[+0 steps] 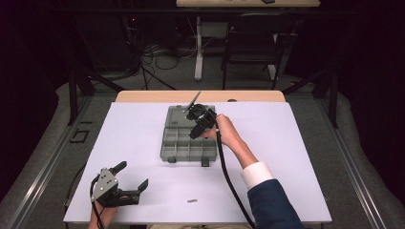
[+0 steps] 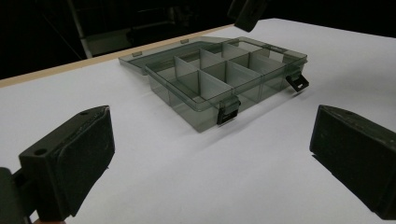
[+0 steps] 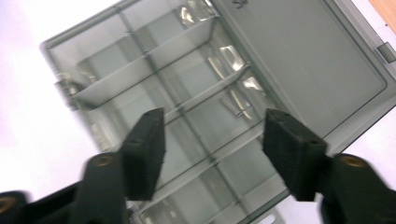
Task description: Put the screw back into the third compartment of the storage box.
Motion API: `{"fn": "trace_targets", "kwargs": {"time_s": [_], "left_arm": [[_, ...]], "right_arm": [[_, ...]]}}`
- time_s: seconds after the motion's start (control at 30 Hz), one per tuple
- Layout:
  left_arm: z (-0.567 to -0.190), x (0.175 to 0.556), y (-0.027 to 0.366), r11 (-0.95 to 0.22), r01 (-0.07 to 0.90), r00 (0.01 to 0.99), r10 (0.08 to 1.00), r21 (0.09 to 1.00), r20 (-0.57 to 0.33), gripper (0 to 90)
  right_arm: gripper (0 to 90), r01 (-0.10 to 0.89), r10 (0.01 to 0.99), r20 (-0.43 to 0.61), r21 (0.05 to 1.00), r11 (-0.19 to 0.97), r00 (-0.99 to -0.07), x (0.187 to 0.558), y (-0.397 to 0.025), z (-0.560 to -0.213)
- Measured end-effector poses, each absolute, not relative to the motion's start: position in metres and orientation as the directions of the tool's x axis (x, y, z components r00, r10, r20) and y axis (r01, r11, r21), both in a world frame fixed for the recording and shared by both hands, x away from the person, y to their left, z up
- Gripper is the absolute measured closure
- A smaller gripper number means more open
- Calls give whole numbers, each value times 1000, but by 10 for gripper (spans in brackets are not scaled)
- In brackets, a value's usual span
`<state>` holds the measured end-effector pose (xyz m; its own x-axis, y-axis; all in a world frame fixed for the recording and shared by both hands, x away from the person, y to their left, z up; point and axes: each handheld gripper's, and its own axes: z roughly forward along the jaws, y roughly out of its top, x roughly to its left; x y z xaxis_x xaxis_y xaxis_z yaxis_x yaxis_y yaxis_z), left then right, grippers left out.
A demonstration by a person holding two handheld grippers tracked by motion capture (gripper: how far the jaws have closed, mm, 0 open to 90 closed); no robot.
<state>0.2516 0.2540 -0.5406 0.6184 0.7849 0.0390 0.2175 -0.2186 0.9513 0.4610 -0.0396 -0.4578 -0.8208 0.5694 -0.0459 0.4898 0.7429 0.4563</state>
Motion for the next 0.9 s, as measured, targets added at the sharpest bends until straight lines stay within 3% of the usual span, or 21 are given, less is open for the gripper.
{"fn": "trace_targets", "kwargs": {"time_s": [0.17, 0.9], "left_arm": [[-540, 252, 254, -225, 219, 621, 783, 949, 43, 1], [-541, 252, 254, -220, 220, 616, 787, 950, 40, 1]], "right_arm": [[201, 447, 534, -55, 479, 755, -843, 435, -48, -448], [0, 360, 452, -23, 570, 738, -892, 353, -80, -453]]}}
